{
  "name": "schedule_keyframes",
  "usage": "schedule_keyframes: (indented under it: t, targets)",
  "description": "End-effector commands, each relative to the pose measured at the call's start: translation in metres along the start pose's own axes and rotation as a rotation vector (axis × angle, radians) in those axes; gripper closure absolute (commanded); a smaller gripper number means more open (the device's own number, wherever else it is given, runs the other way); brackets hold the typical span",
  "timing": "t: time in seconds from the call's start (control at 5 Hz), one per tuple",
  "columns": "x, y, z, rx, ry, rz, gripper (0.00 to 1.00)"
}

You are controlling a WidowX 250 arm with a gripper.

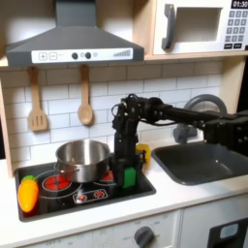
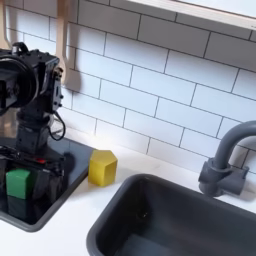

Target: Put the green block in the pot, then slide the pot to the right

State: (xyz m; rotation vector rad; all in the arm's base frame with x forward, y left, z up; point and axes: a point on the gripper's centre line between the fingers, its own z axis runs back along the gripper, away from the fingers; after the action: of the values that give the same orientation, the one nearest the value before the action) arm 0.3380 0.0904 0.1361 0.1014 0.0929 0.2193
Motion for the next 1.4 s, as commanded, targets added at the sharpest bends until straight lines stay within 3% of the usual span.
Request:
schedule_keyframes:
  t: [0.0, 0.8, 1.2]
  targets:
    - [-0.003, -0.001, 0.002, -0.009, -0.019, -0.007, 1.0]
    - [-0.01, 0.003, 0.034, -0.069, -0.099, -0.054, 1.0]
    - [0.003, 0.011, 0.052, -0.083, -0.151, -0.022, 1.0]
